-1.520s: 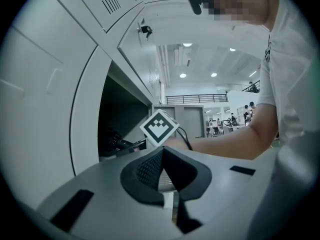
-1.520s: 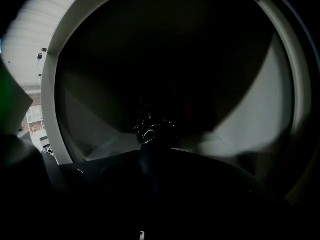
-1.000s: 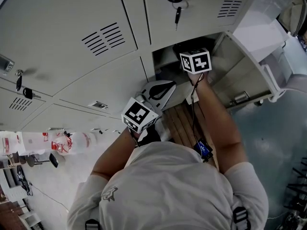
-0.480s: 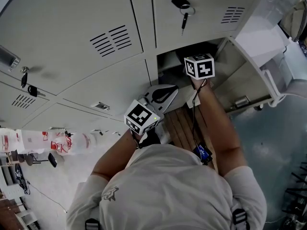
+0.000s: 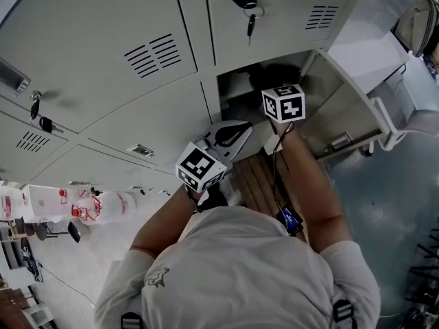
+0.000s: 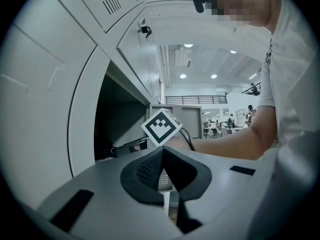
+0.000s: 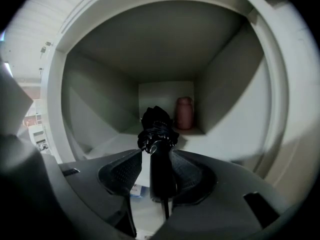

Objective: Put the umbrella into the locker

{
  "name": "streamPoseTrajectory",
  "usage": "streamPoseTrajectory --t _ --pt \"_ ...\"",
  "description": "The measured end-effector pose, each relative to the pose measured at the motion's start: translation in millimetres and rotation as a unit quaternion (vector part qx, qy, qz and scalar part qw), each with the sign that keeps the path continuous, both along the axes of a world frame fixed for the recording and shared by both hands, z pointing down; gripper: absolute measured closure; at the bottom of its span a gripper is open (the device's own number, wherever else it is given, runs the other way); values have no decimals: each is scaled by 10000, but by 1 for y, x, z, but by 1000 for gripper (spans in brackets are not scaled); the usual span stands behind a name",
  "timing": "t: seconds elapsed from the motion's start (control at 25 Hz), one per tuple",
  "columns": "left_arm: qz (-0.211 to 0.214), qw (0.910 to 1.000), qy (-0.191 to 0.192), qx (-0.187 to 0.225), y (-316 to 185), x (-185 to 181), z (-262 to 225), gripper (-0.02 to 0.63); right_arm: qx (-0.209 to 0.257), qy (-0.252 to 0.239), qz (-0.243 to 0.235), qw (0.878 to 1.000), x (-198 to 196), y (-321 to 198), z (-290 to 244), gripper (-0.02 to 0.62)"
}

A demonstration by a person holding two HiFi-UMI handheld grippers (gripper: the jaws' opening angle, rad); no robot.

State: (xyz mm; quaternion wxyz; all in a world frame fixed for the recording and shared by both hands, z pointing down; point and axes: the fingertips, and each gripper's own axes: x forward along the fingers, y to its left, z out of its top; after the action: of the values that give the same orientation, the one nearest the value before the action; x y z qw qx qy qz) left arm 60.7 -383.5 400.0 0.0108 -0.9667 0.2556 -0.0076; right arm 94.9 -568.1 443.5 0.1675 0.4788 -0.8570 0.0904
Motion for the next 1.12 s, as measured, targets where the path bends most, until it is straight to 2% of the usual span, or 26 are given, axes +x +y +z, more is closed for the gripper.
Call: streamPoseTrajectory --t 0.52,0.96,1.12 --pt "60 10000 18 -16 31 13 1 595 -33 -64 29 10000 24 70 6 393" --pt "-38 9996 157 -216 53 11 10 595 13 -290 105 9995 36 133 11 394" --pt "-44 9996 147 -219 63 11 8 595 347 -397 139 9985 41 152 -7 458"
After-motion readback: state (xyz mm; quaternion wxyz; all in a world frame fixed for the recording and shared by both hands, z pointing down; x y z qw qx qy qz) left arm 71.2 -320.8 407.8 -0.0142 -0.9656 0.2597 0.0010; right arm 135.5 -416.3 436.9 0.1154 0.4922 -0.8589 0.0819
